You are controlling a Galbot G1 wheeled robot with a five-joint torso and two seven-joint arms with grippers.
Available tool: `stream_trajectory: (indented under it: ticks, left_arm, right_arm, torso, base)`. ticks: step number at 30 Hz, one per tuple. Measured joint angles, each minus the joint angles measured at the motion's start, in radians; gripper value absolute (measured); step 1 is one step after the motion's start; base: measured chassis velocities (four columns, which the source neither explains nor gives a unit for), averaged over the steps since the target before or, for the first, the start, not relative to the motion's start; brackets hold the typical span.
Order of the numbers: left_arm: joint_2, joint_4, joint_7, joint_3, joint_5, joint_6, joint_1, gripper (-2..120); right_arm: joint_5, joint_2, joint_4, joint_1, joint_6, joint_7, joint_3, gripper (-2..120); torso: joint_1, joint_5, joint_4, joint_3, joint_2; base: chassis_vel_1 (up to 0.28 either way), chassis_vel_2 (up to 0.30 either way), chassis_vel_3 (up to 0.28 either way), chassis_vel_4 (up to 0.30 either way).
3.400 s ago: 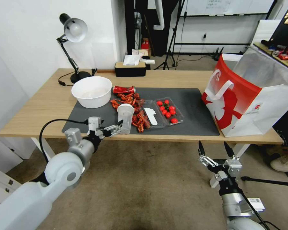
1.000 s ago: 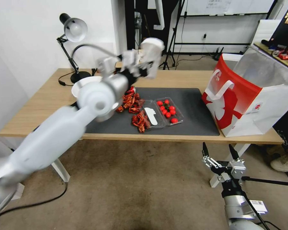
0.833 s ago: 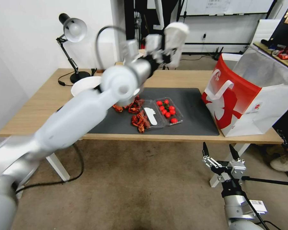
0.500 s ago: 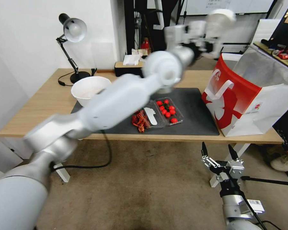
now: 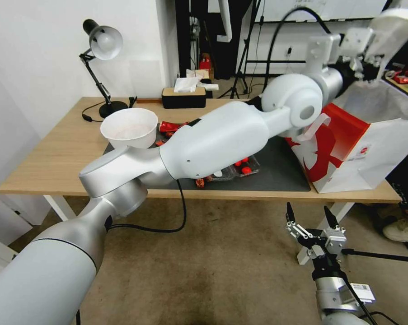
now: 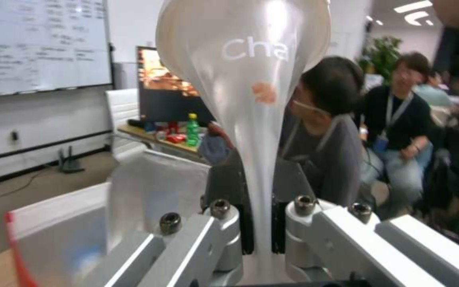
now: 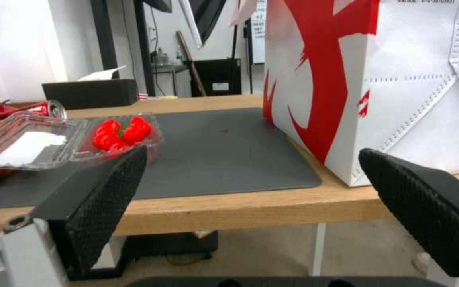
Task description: Pick up the trash from the table and place it into the takeout bag.
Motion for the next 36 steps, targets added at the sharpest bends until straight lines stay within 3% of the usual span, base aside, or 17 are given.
stream_trajectory:
  ticks: [5,6,13,18,23,36]
  left_arm:
    - [-0.001,0.005,0.055,0.054,0.026,-0.032,-0.018,3]
    - [0.0,0.005,0.068,0.094,0.035,-0.035,-0.021,3]
    - [0.002,0.018,0.069,0.167,0.046,-0.031,-0.026,3]
    - [0.002,0.017,0.048,0.179,0.033,0.005,-0.037,3]
    - [0.003,0.034,-0.037,0.155,-0.017,0.037,-0.059,3]
    - [0.004,0.032,-0.051,0.173,-0.001,0.087,-0.085,3]
  right_arm:
    - [-0.001,0.004,-0.001,0.0,0.001,-0.001,-0.001,100]
    - [-0.001,0.008,-0.005,-0.004,0.003,-0.001,-0.001,100]
    - [-0.001,0.01,-0.013,-0.009,0.011,-0.002,0.001,100]
    - [0.0,0.012,-0.016,-0.016,0.017,-0.002,0.005,100]
    - [0.0,0.016,-0.019,-0.028,0.027,-0.004,0.008,100]
    - [0.001,0.017,-0.016,-0.034,0.028,-0.005,0.011,100]
  torso:
    - [0.0,0.0,-0.0001,0.0,0.0]
    - [0.0,0.0,-0.0003,0.0,0.0]
    - [0.0,0.0,-0.0001,0.0,0.0]
    - [0.0,0.0,-0.0003,0.0,0.0]
    - [0.0,0.0,-0.0002,0.0,0.0]
    - [0.0,-0.0001,-0.0002,0.0,0.0]
  base:
    - [0.0,0.0,0.0,0.0]
    - [0.0,0.0,0.0,0.0]
    - [0.0,0.0,0.0,0.0]
    - [0.0,0.0,0.0,0.0]
    - [0.0,0.0,0.0,0.0]
    - [0.0,0.0,0.0,0.0]
